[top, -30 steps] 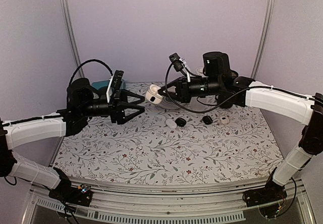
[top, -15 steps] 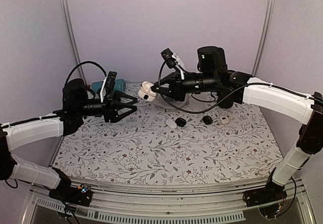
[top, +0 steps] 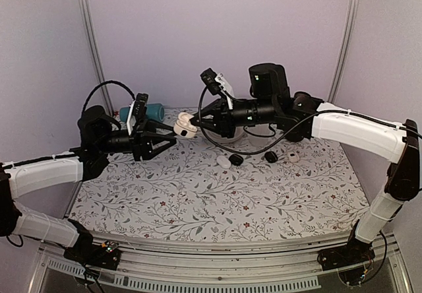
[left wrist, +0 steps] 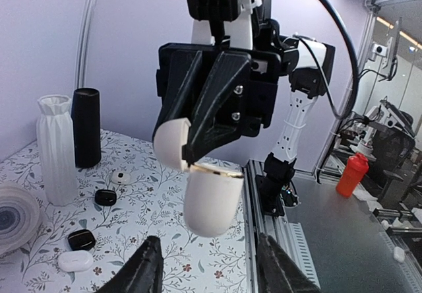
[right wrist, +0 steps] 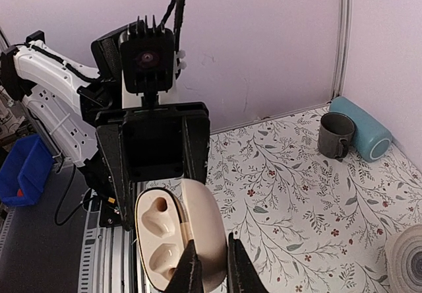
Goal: Insert the wireless bluetooth earbuds into the charging case
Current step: Pass from the right arm to the left
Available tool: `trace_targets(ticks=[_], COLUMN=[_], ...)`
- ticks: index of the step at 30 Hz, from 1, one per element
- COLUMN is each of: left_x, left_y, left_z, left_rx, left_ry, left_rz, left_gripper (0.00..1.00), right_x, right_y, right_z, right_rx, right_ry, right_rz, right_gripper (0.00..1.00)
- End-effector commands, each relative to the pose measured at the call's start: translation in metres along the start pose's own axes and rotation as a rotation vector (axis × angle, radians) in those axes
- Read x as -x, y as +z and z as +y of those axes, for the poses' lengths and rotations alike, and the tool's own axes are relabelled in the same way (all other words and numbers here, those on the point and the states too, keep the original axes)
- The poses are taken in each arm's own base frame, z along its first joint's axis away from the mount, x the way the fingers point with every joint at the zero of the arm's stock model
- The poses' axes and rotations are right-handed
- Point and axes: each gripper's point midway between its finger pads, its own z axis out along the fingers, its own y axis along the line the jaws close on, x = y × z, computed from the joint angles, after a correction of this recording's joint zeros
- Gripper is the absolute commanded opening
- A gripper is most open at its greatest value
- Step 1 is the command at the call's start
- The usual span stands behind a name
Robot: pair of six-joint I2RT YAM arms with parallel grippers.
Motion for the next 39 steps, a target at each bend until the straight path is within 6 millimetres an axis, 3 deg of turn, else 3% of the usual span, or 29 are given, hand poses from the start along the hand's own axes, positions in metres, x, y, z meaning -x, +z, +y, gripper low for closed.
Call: trace_targets(ticks=[1,16,29,34,37,39], left_x=[0.010,0.017,0.014,0.013,0.011,0.011], left_y=[0.002,0.009,0.011,0.011,0.011,0.011], left_z=[-0.009,-0.015,-0.018,-0.018,-0.018,-0.017], left_rx=[-0.046,-0.064,-0.080,-0.084,-0.086,-0.078], left_ry=[0.031,0.052,0.042,0.044,0.040,0.043], left_rz=[-0.022,-0.011,0.011,0.015,0.020,0.018], left_gripper=[0.47,0.41,0.26,0.15,0.01,0.00], right_x=[0.008,0.007,0.007,0.008,0.009,0.009], right_y=[0.003,0.007,0.010,0.010,0.010,0.011], right_z=[0.002,0.015,0.013,0.013,0.011,0.009], right_rx=[0.008,0.094,0.090,0.091,0.085,0.079], right_ry=[-0.017,0.005,0.008,0.008,0.038,0.054], right_rz=[-0.011,-0.004,0.001,0.000,-0.002,-0.003], right_gripper=[0.04,0.04,0.04,0.04,0.05,0.15])
